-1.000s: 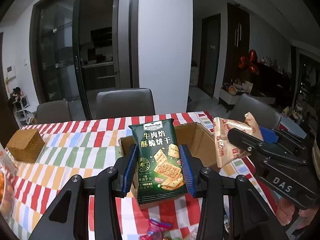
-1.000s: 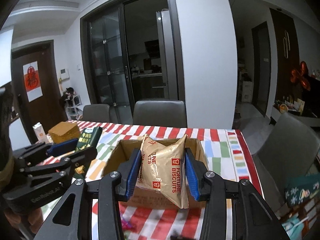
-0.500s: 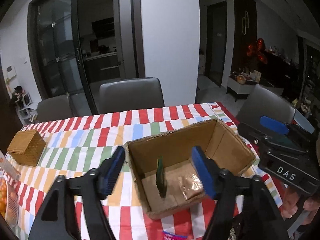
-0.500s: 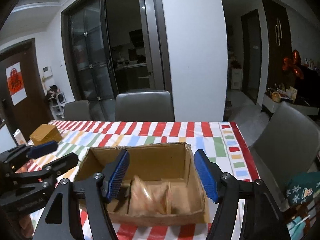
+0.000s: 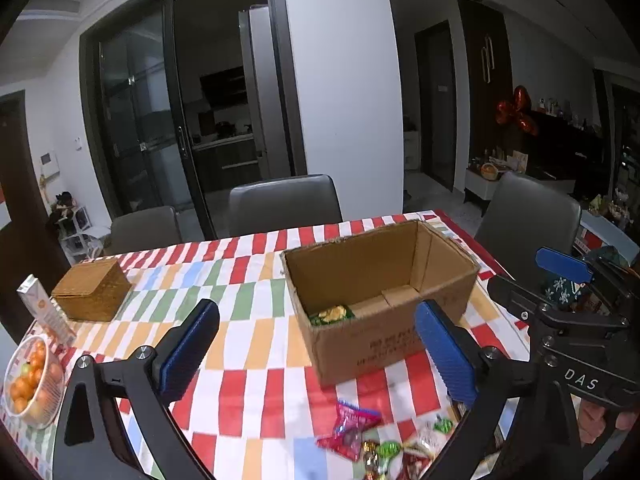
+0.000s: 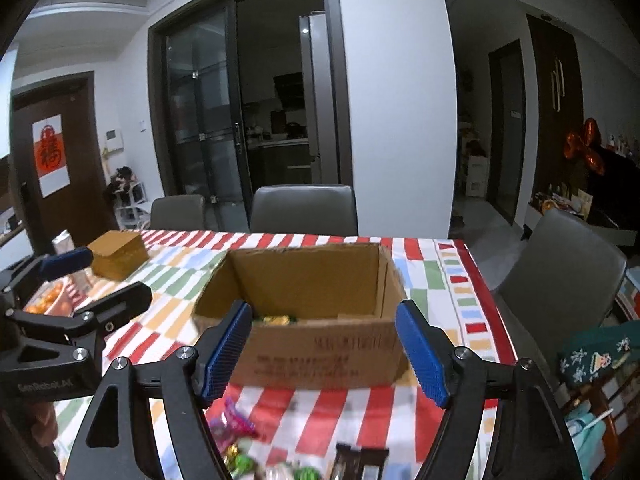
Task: Organize snacks
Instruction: 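Grasp the white wafer stick with the left tool while the right tool grasps the chocolate bar, then lift both snacks over the cardboard box and open both tools to release them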
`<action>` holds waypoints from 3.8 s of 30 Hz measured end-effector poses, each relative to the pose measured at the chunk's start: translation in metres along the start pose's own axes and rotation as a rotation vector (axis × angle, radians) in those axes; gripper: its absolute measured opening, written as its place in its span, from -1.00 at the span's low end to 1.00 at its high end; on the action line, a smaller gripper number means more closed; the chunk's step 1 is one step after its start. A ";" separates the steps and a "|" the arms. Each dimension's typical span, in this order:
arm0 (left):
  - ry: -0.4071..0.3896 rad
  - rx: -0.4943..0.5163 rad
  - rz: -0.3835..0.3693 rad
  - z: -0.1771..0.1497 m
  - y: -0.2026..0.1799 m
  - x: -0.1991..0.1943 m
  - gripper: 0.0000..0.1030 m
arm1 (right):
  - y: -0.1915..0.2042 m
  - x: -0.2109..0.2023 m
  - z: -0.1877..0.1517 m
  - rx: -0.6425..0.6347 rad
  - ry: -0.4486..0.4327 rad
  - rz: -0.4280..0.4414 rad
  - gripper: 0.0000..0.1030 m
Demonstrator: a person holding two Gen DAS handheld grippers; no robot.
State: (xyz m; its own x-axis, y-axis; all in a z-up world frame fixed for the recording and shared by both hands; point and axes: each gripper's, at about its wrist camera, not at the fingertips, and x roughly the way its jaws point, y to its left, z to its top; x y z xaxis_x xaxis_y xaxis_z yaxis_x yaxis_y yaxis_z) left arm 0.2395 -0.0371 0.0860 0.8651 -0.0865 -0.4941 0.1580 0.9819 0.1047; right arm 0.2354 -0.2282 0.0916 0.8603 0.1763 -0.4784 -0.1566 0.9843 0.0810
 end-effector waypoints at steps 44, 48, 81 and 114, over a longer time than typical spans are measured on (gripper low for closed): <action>0.541 -0.081 -0.122 -0.194 -0.034 0.042 0.19 | -0.023 0.019 -0.170 0.094 0.453 -0.110 0.46; 0.570 -0.101 -0.129 -0.197 -0.032 0.054 0.02 | -0.024 0.035 -0.171 0.101 0.478 -0.095 0.46; 0.503 -0.133 -0.159 -0.190 -0.023 0.050 -0.62 | -0.013 0.030 -0.161 0.070 0.452 -0.110 -0.02; 0.128 -0.080 -0.186 -0.056 -0.020 0.011 -0.62 | 0.002 -0.019 -0.065 0.063 0.153 -0.021 -0.02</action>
State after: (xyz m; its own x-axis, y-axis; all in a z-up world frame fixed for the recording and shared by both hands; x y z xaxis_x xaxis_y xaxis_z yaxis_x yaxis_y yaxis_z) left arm 0.2189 -0.0486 0.0304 0.7563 -0.2500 -0.6046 0.2666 0.9617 -0.0641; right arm 0.1870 -0.2299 0.0438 0.7786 0.1573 -0.6075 -0.1043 0.9870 0.1220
